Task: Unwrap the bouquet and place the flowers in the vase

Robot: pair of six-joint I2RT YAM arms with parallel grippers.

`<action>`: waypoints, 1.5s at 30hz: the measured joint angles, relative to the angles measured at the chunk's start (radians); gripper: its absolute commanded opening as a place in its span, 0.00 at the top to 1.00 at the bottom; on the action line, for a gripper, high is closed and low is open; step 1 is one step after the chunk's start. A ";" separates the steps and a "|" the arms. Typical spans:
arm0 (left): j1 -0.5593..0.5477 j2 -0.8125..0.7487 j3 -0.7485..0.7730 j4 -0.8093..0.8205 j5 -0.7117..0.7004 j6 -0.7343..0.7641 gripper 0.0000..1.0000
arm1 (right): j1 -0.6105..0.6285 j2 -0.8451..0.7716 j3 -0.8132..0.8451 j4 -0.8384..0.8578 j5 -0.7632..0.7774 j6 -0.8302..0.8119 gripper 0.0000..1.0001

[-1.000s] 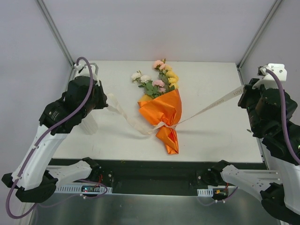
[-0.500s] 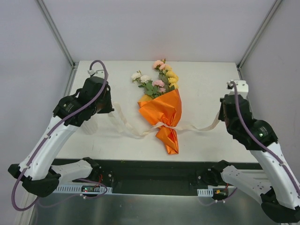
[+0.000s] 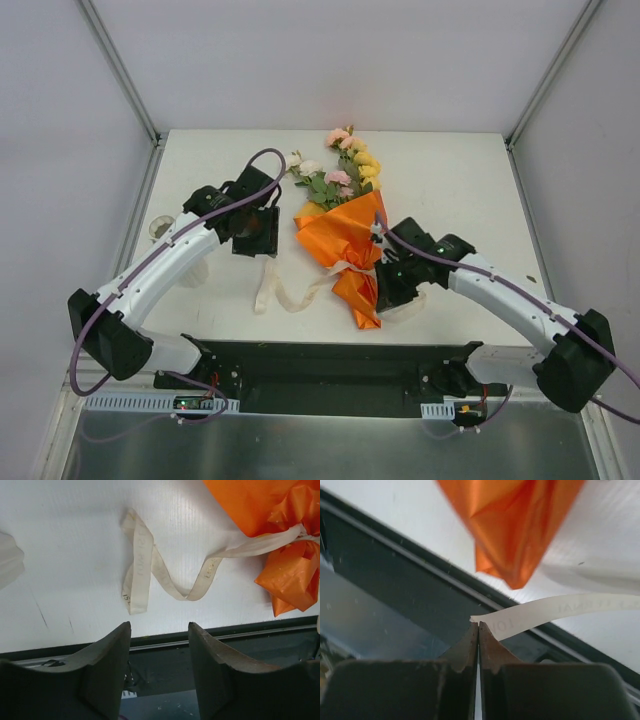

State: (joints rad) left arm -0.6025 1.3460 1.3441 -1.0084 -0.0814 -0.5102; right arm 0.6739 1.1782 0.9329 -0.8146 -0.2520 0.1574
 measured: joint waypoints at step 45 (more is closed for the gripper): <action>-0.026 0.436 0.195 0.232 0.505 0.042 0.43 | -0.025 0.417 0.097 0.224 0.061 -0.145 0.82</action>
State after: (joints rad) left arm -0.6289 1.7821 1.5391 -0.7765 0.4236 -0.4686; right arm 0.6491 1.5955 1.0298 -0.5911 -0.1909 0.0120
